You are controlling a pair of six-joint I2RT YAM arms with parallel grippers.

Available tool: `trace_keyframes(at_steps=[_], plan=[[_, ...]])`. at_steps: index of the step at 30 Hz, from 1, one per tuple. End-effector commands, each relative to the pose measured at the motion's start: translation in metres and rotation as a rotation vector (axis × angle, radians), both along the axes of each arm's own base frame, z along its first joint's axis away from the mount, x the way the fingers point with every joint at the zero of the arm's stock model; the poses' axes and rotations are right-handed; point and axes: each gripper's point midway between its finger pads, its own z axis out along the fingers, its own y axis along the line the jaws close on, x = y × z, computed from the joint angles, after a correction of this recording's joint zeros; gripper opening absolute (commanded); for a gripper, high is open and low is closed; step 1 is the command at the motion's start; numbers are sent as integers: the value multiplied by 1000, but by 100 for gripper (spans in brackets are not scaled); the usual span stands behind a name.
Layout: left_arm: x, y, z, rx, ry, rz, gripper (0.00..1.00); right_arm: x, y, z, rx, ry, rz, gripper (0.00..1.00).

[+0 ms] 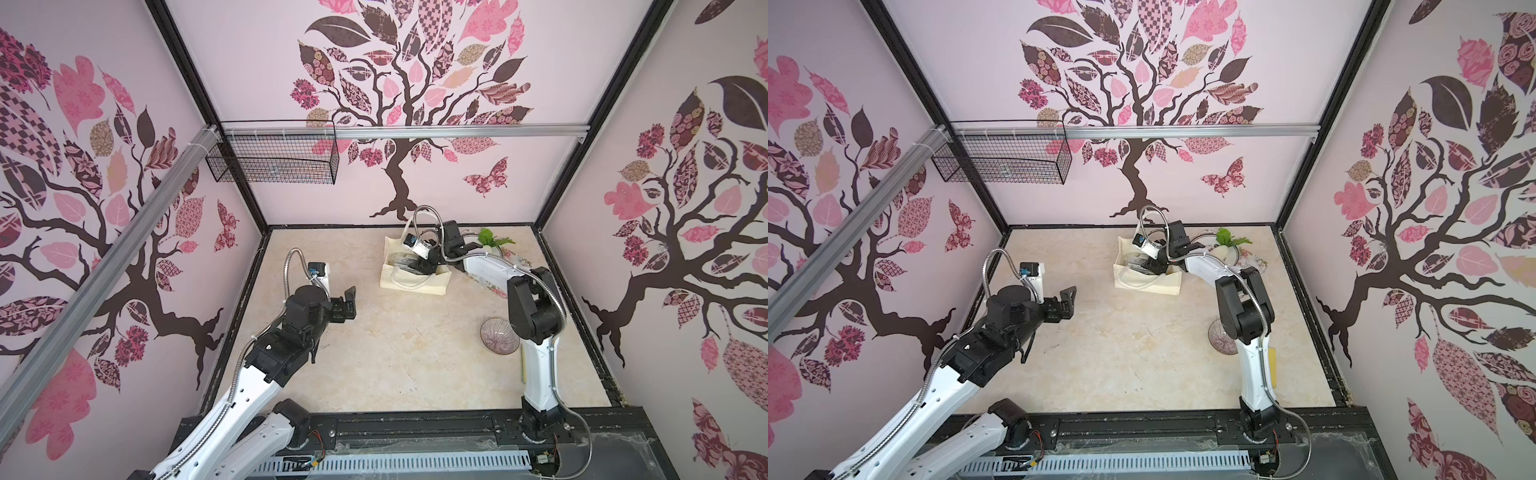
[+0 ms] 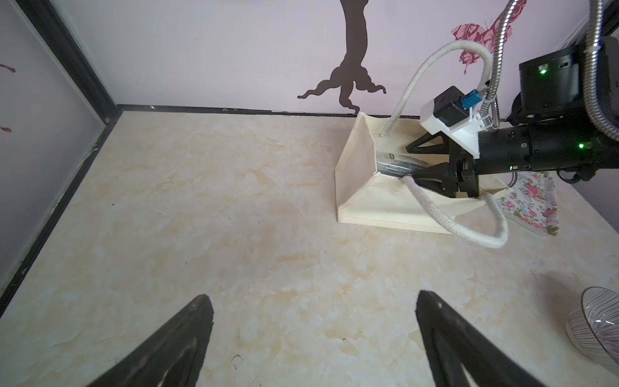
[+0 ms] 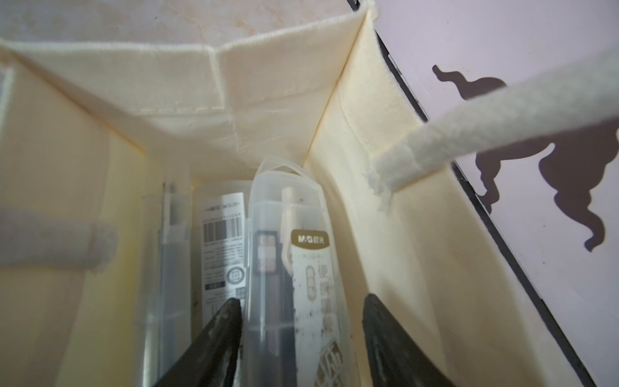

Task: Put the compass set into the canvas bag
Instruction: Place the compass set in the canvas bag, then reset both arms

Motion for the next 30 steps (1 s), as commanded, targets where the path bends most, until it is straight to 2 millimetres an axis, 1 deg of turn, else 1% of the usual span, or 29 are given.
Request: trace_keyframes(at_steps=[1,2,4,6,9,10,15,17,19,21,23,24,26,27,29,30], plan=[[3,1,-2,-6,-8,12,97,-2,7,6,63,36,1,70],[3,1,-2,-7,-12,15,97,-4,11,19,100,22,8,72],[6,2,-1,-4,-20,28,97,-9,16,52,191,-28,19,79],[11,6,1,12,-42,53,97,-13,17,79,255,-78,20,82],[20,23,7,50,-88,165,97,-21,15,110,325,-127,7,97],[23,28,10,63,-107,200,97,-24,14,117,341,-141,3,100],[36,48,21,162,-186,324,97,-41,-5,169,459,-260,-81,100],[41,54,21,210,-192,355,97,-45,-16,187,487,-284,-143,100],[45,58,15,256,-188,375,97,-48,-31,201,497,-305,-227,100],[47,62,3,305,-179,388,97,-49,-49,205,494,-314,-334,100],[49,67,-11,353,-190,410,97,-52,-71,202,465,-323,-447,100],[50,70,-20,375,-194,423,97,-55,-83,198,446,-325,-505,100],[51,84,-39,391,-184,475,97,-60,-108,185,405,-336,-615,100],[51,90,-48,388,-163,491,97,-64,-118,181,396,-342,-650,100],[56,102,-63,350,-146,518,97,-75,-142,165,382,-353,-724,100],[58,105,-70,350,-131,525,97,-79,-150,159,377,-358,-744,100]])
